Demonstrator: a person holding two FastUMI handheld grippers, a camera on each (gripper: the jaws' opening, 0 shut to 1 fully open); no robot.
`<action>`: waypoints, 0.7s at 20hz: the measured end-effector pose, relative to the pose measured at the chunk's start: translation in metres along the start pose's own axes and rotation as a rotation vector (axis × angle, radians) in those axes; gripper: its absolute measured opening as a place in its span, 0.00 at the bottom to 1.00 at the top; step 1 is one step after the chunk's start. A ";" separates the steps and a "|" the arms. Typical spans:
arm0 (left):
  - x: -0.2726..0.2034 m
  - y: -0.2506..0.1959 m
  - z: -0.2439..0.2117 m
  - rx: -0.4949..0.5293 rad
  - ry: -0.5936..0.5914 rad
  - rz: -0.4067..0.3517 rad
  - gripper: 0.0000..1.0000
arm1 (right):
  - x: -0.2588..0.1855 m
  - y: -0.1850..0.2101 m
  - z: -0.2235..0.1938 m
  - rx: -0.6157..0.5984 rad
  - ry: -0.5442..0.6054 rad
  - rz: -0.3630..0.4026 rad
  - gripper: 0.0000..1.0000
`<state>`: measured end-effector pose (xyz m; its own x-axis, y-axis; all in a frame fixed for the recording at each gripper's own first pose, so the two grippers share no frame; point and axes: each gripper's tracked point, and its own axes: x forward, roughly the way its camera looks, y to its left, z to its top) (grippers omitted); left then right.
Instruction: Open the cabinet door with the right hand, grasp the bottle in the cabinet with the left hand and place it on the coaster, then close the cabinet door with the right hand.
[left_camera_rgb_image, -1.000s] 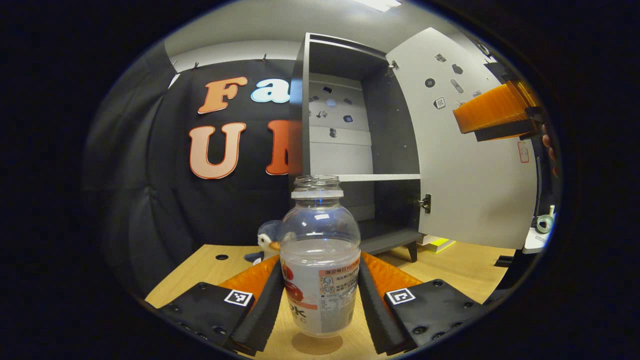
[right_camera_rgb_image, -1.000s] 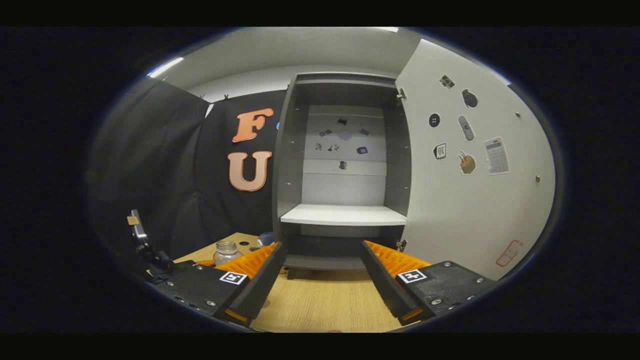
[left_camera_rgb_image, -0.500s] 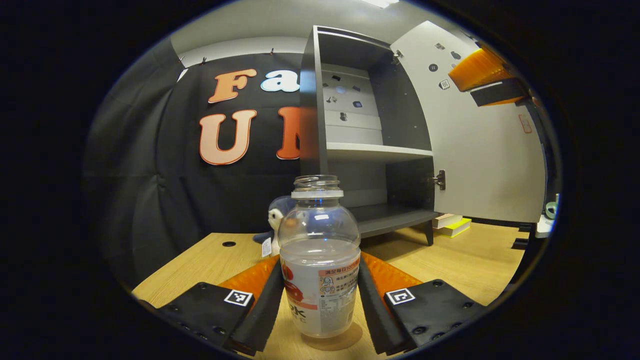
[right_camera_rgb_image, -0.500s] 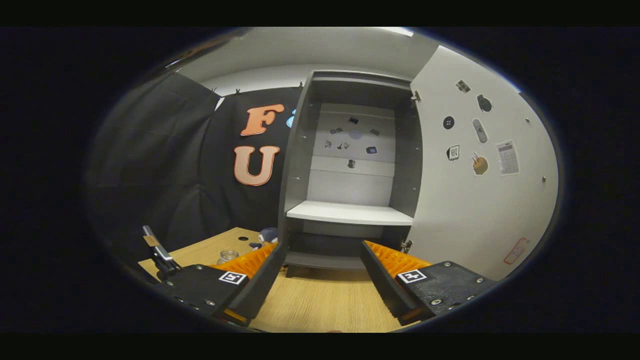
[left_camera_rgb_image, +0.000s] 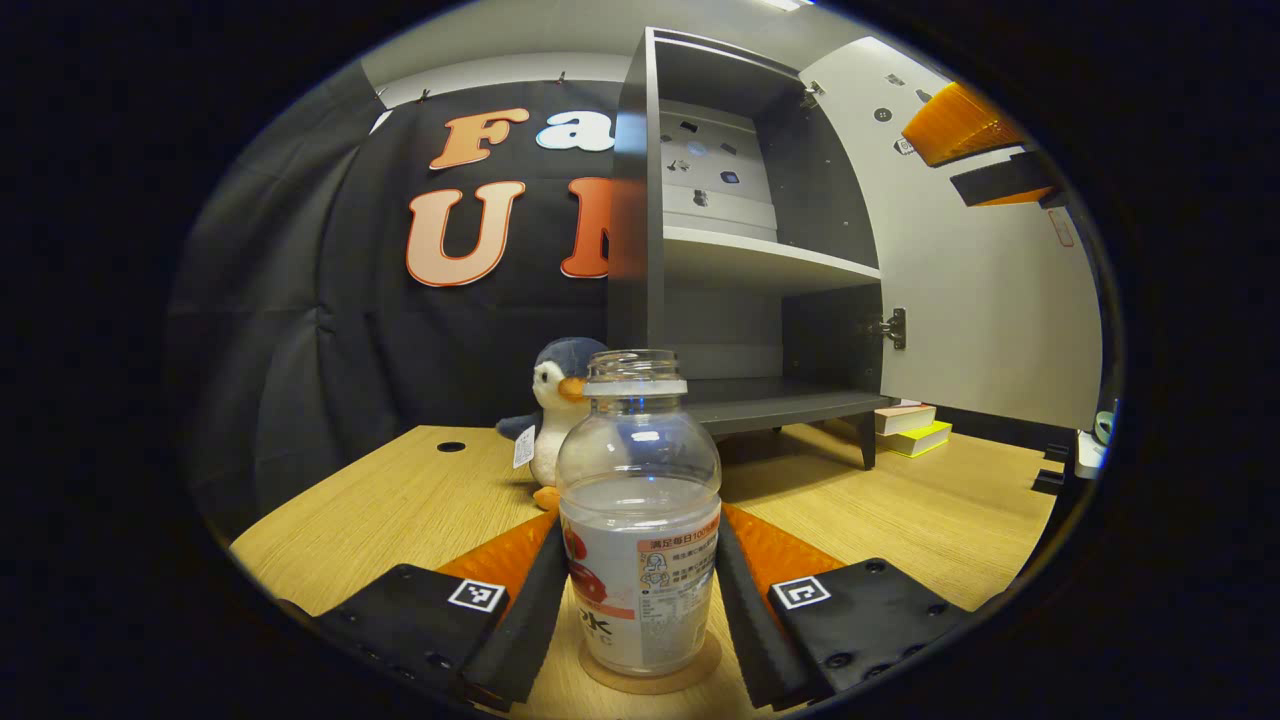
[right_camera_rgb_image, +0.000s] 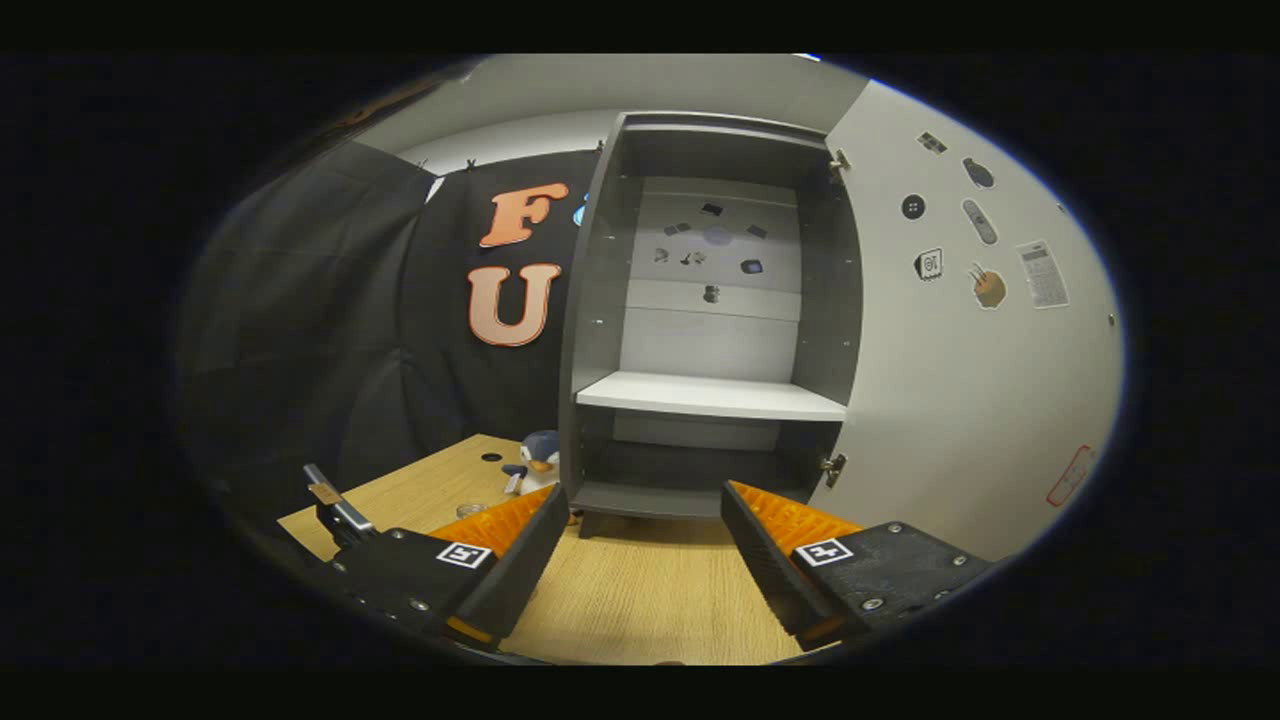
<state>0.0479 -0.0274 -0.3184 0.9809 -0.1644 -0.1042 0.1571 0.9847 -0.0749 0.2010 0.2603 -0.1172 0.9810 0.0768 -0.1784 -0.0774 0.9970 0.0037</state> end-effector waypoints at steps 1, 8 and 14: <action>0.000 0.000 -0.001 0.002 -0.001 0.003 0.82 | 0.002 -0.001 -0.002 0.000 0.005 0.000 0.95; -0.005 -0.009 -0.002 0.066 -0.020 -0.009 0.83 | 0.007 -0.002 -0.008 0.000 0.033 0.008 0.95; -0.005 0.000 -0.016 0.016 0.045 0.015 0.86 | 0.005 -0.001 -0.011 0.011 0.038 0.012 0.95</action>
<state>0.0411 -0.0278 -0.3334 0.9770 -0.1515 -0.1500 0.1444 0.9879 -0.0575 0.2042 0.2597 -0.1285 0.9726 0.0884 -0.2152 -0.0867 0.9961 0.0172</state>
